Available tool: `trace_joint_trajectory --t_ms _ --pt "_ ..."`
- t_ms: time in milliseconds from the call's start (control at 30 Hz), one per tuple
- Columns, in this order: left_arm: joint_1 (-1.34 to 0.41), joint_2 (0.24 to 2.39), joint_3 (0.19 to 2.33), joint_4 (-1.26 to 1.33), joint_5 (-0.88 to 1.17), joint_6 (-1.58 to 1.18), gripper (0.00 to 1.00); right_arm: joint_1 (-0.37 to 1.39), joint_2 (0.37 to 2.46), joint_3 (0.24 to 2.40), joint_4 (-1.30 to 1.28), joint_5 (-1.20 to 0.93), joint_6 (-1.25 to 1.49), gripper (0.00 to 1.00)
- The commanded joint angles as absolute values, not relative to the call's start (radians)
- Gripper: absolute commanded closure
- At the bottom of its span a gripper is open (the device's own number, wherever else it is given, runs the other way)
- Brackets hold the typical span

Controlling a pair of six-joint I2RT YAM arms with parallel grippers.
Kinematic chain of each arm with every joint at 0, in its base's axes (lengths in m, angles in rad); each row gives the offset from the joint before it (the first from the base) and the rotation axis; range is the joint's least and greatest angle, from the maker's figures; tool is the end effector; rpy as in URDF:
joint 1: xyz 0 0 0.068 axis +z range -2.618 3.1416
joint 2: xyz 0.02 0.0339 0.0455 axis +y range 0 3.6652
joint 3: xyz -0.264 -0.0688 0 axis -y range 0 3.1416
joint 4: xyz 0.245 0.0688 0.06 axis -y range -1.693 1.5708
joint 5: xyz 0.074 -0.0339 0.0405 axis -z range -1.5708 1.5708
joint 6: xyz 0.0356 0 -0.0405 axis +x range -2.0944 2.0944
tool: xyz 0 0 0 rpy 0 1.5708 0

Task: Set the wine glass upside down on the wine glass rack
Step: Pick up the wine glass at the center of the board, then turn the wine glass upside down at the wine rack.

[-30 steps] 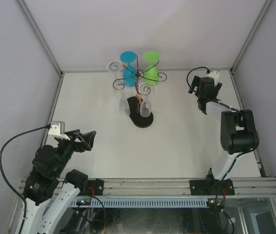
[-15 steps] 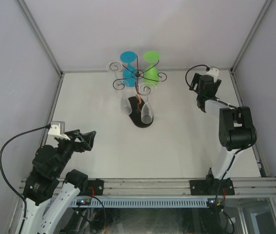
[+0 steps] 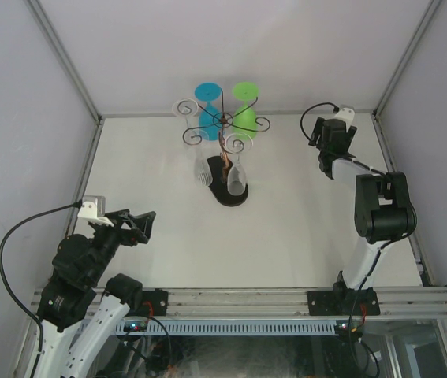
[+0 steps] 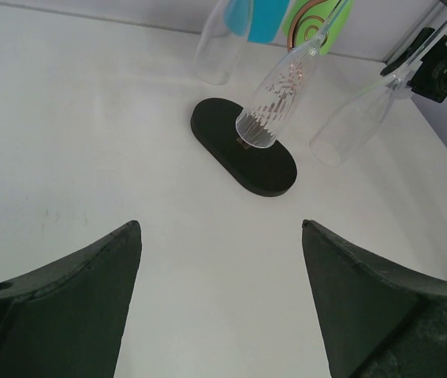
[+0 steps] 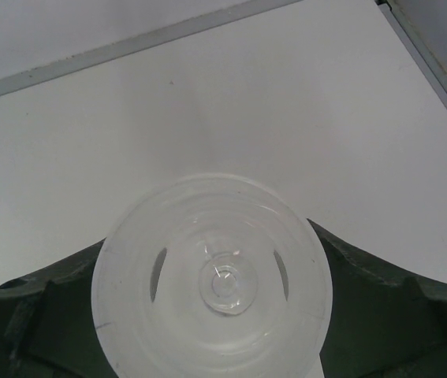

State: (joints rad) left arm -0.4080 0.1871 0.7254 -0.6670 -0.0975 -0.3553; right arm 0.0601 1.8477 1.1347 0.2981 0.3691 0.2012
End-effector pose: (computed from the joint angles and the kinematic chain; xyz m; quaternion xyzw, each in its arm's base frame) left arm 0.0461 -0.0162 0.3257 -0.0124 0.7508 -0.2116 0.6256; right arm 0.4149 0.0121 0.2094 0.1580 0.8142 -0.0824 0.5525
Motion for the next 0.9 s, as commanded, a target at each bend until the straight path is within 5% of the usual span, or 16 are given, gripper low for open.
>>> trace_joint_trajectory --t_ms 0,333,867 --pt "-0.402 0.195 0.709 -0.629 -0.087 -0.348 0.14 0.055 1.832 1.176 0.276 0.38 0.196 0.27" --pt "-0.402 0.193 0.709 -0.629 -0.09 -0.348 0.14 0.053 1.803 1.179 0.241 0.386 0.192 0.53" --pt "-0.402 0.18 0.739 -0.63 -0.103 -0.356 0.04 0.104 1.358 0.985 0.074 0.316 0.264 0.59"
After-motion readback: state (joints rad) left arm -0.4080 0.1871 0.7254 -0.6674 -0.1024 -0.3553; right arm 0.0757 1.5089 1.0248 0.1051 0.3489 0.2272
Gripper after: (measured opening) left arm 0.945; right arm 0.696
